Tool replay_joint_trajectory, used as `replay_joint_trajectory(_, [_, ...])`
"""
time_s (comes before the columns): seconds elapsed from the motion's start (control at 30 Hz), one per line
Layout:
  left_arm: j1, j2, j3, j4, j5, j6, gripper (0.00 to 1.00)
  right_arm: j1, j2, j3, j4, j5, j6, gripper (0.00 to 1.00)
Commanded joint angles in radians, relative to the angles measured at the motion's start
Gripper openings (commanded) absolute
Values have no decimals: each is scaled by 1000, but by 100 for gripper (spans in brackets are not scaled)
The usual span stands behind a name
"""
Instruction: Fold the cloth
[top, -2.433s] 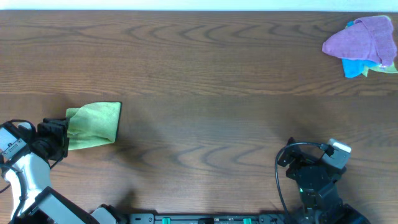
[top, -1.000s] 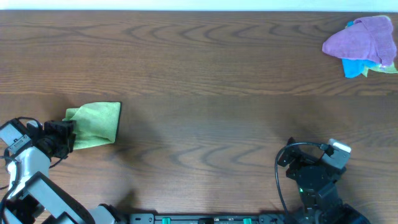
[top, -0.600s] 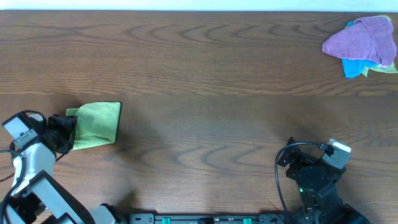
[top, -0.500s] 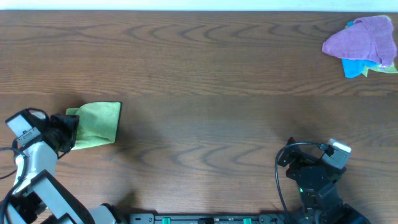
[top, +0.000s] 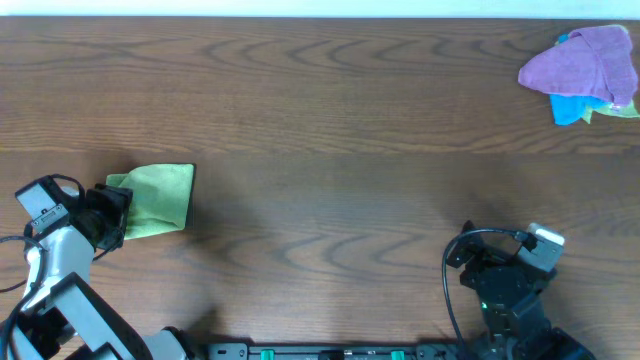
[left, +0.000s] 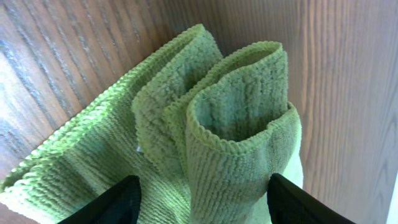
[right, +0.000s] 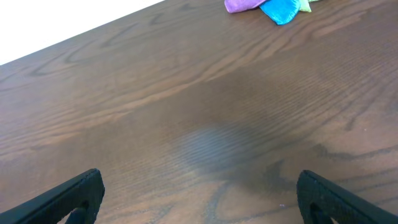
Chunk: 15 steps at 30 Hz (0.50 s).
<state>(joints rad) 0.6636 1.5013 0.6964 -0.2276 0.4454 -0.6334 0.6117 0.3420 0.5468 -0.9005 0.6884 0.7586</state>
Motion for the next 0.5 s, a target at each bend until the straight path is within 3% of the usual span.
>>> replay_joint_trajectory(0.0, [-3, 8, 9, -2, -45, -2, 61, -11, -5, -1, -2, 14, 14, 99])
replay_joint_trajectory(0.13, [-3, 10, 9, 0, -83, -3, 45, -11, -5, -1, -1, 14, 14, 99])
replay_joint_trajectory(0.33, [-3, 11, 9, 0, -64, -2, 7, -11, -5, -1, -1, 14, 14, 99])
replay_joint_trajectory(0.47, [-3, 9, 9, 0, -41, 0, 6, -11, -5, -1, -2, 14, 14, 99])
